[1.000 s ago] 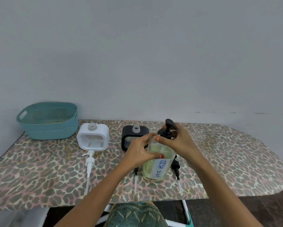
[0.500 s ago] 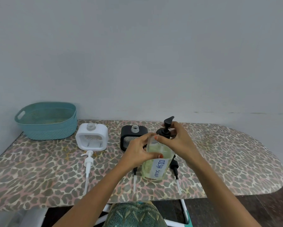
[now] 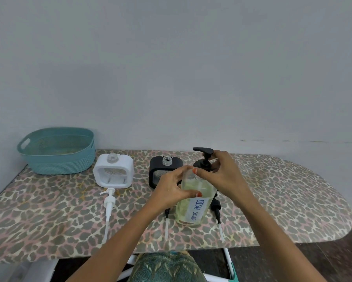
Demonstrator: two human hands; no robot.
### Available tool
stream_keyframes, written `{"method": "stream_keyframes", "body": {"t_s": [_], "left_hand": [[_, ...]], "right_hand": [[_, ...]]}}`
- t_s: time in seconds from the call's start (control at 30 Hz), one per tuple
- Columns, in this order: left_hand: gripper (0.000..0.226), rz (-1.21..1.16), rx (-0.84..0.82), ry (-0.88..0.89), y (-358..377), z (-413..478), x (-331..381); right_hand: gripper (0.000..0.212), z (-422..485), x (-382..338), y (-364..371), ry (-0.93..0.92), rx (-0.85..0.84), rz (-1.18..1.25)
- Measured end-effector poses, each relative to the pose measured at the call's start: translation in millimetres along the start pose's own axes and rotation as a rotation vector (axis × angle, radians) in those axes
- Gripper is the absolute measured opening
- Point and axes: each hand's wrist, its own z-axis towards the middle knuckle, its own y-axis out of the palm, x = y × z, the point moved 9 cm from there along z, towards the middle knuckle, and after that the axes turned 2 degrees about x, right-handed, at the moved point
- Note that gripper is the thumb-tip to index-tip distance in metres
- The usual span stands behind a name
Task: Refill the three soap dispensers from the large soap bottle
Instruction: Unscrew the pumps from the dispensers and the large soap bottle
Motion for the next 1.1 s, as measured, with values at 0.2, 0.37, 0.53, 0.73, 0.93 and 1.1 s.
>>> {"method": "stream_keyframes", "body": {"t_s": [0.2,0.37,0.53,0.73,0.93,1.1], "left_hand": [[0.078,-0.013,0.000,-0.024,0.4,1.2,-3.6],[0.075,-0.040,-0.002,-0.030,0.4,1.3,-4.8],[0.071,-0.034,-0.004,-0.026,0.7,-0.1,-1.2],[0.063,-0.031,-0.002,-0.009,1.6,-1.6,4.5],[0.061,-0.040,0.010,0.006,0.5,-2.8,7.0],[0.060,-0.052,0.017,0.011,1.3,-3.5,8.3]], "right_hand": [[0.019,1.3,-22.6,-23.7,-0.072,0.108,-0.033],[0.013,4.4,-22.8,-53.5,0.011,0.129,0.231],[0.009,-1.8,-6.3,-91.8,0.094,0.193,0.455],[0.008,-13.1,11.6,-108.2,0.153,0.223,0.540],[0.031,-16.2,16.8,-127.8,0.121,0.297,0.623],[0.063,-18.0,23.6,-142.3,0.083,0.312,0.665]]}}
